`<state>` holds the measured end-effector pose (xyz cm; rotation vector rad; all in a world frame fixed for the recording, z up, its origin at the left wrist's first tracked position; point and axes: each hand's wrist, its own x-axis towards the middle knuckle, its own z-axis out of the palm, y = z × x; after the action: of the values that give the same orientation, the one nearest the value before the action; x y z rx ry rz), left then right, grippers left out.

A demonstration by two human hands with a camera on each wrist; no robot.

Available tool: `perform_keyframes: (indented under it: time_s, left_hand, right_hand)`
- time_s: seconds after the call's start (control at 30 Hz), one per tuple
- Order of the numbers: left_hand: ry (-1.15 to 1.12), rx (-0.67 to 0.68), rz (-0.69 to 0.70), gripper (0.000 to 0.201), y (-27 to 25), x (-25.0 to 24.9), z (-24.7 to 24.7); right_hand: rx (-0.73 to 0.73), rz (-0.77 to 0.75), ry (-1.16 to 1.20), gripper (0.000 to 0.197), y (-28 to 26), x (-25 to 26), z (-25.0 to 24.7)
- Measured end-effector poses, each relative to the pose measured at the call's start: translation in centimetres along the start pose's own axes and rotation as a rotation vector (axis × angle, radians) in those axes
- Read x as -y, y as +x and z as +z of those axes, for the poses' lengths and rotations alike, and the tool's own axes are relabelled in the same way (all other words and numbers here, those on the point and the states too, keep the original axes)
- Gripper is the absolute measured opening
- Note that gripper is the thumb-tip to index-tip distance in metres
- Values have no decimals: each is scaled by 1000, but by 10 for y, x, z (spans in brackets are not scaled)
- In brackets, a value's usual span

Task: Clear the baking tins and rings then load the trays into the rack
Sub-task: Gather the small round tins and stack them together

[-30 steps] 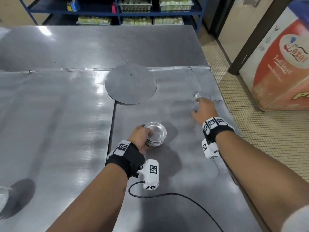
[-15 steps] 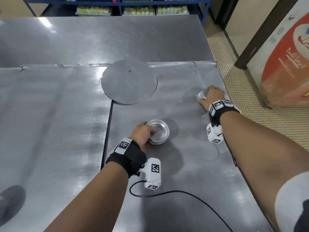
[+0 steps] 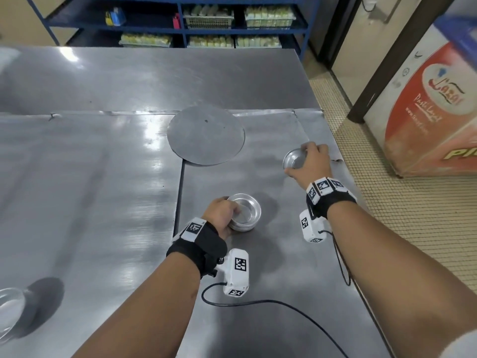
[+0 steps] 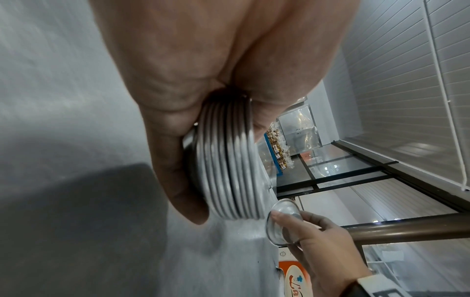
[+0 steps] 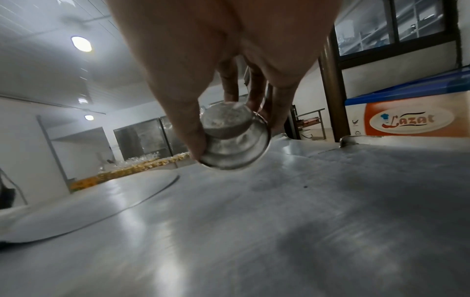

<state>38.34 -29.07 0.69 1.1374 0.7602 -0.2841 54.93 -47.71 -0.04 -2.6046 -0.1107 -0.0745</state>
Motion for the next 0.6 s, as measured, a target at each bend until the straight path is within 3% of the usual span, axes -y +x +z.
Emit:
perform_keyframes:
  time_s: [0.33,0.6]
  left_hand:
    - [-94,49,-19,10,-57,8,-47]
    - [-151,62,-2,32,-98,11,-98]
  right_hand:
    - [-49,-140,329,69,-120,74,-14]
    - [42,-217,670,62,-222,128,6]
